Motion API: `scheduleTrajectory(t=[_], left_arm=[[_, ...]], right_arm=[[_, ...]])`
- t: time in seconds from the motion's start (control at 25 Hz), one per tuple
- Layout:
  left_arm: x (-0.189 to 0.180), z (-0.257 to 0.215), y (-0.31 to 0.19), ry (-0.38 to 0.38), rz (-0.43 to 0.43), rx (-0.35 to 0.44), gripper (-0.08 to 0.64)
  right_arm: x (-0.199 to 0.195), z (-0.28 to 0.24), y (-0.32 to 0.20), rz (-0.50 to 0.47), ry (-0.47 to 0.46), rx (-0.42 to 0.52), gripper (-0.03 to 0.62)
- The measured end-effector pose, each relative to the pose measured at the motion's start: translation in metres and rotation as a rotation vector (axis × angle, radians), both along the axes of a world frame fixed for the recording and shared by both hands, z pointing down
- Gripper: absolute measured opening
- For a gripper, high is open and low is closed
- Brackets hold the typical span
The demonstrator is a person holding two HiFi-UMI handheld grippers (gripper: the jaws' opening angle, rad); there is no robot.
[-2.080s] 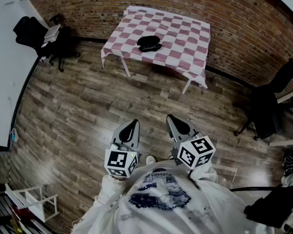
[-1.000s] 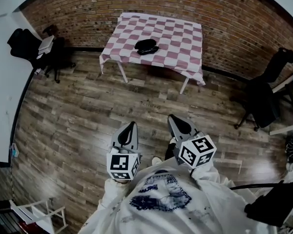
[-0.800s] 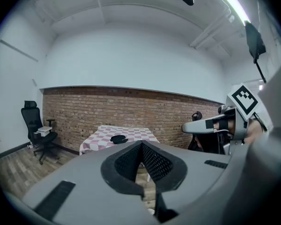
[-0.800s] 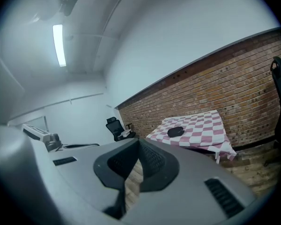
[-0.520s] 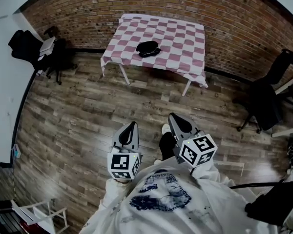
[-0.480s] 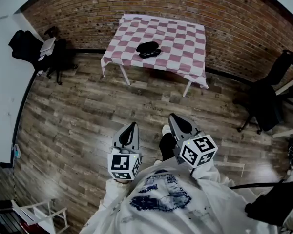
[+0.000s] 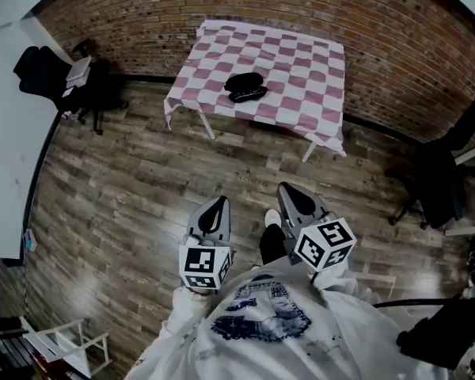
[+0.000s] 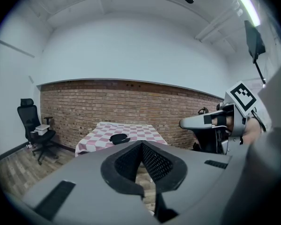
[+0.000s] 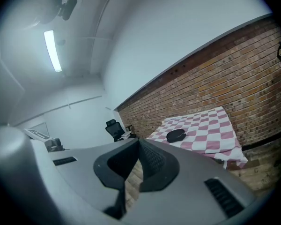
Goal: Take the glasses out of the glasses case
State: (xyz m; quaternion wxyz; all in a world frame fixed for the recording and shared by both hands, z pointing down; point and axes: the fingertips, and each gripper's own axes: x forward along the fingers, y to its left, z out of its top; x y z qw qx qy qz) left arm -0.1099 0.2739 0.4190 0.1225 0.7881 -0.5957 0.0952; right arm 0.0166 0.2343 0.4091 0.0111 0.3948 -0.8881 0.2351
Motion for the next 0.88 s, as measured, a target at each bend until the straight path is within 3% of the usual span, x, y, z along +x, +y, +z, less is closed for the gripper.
scheduleTrajectory(t=[0.32,0.88], left_arm=[[-0.002,-0.010,-0.077,-0.020,-0.029,-0.002,0.009],[0.024,-0.014,-0.206,-0.036,-0.025,-0.007,0.009]], right_arm=[[-0.007,-0.007,-0.078,-0.046,-0.015,0.002,0.013],[0.015,-0.009,-0.205,-0.057,-0.032,-0.004,0.012]])
